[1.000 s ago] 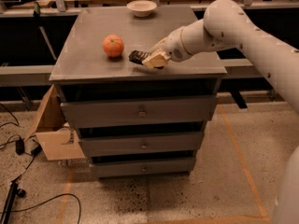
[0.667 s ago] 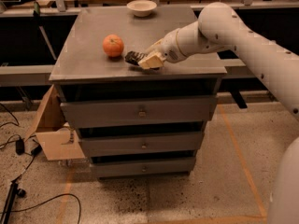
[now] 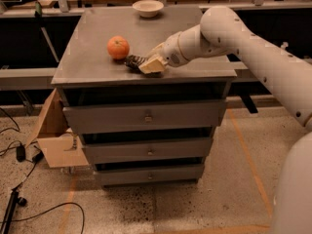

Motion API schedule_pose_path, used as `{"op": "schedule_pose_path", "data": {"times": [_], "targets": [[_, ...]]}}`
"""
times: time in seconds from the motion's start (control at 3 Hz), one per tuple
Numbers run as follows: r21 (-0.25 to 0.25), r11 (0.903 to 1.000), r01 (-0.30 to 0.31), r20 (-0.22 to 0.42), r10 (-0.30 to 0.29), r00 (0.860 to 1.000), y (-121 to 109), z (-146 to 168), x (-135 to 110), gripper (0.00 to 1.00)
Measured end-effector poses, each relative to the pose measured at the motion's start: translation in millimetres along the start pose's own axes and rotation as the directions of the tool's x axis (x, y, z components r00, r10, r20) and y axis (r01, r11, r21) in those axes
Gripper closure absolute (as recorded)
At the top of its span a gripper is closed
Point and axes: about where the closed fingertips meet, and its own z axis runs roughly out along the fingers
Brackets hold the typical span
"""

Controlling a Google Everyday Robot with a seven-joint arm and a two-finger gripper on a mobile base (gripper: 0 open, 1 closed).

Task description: Move rxbar chocolate near orange

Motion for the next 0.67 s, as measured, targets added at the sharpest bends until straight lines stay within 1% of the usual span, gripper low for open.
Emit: {"op": "schedule_pose_path", "data": {"times": [0.67], "targets": [[-0.024,0.9997,0.002,0.012,-0.002,1.000,5.5,7.6,-4.3,0.36]]}}
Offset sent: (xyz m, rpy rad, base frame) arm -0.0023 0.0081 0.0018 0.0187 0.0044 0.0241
